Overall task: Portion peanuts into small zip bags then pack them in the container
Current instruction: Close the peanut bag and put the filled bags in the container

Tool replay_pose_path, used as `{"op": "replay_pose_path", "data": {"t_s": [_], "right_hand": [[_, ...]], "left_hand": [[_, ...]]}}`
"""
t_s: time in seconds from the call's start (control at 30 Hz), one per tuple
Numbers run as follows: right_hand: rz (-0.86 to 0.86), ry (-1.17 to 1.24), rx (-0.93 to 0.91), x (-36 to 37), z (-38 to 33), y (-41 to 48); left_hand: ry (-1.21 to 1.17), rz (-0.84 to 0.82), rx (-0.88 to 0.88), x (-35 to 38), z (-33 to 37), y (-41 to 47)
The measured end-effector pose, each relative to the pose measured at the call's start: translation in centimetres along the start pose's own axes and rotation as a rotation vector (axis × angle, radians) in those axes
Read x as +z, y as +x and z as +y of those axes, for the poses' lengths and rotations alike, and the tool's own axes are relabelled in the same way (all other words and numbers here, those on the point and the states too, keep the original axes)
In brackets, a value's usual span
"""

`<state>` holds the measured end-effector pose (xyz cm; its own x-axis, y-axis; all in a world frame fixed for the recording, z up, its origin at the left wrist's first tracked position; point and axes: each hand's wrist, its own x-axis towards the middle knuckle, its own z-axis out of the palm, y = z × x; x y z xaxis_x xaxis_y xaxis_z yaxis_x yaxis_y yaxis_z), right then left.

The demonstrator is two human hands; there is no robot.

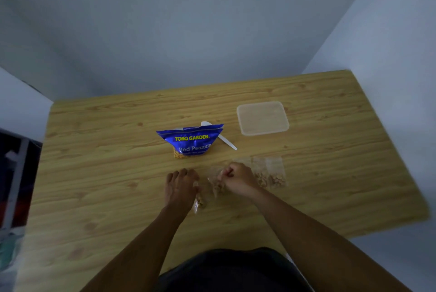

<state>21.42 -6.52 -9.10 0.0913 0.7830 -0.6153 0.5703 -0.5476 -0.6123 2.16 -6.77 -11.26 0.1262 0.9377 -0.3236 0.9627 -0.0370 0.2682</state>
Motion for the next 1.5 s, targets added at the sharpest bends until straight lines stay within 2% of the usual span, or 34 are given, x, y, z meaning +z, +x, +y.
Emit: {"op": "replay_pose_path", "data": {"t_s": [0.13,0.27,0.4,0.53,0.77,1.0,1.27,1.5], "right_hand": [[0.050,0.109,-0.019,-2.3,0.3,-0.5],[0.078,0.170,-0.037,-3.5,0.5,-0.8],[0.109,0.255,-0.054,-4.1,0.3,-1.3],[0.164,0.265,-0.067,-4.4,0.1,-1.5],[0.136,0.344,-0.136,-5.5,0.1,-2.1],[0.130,0.445,-0.208,-6.0,-0.9,-2.6],[0.252,0.355,-0.391,-6.4,-2.3,-2.3],[0.313,0.289,-0.378,-6.4,-2.5,-2.1]], "left_hand": [[-0.261,-0.042,-0.092,0.0,1.1,0.6],[-0.415,0.015,-0.092,-1.1,3.0,1.0],[-0.927,-0.021,-0.174,-3.4,5.4,1.3],[-1.132,-0.046,-0.175,-4.5,6.3,1.1],[-1.090,0.021,-0.063,-4.8,6.8,0.6],[-0.908,0.139,0.096,-5.5,7.5,1.1],[-0.808,0.217,0.128,-6.1,8.1,1.5],[-0.676,0.251,0.192,-6.1,8.5,1.6]]}}
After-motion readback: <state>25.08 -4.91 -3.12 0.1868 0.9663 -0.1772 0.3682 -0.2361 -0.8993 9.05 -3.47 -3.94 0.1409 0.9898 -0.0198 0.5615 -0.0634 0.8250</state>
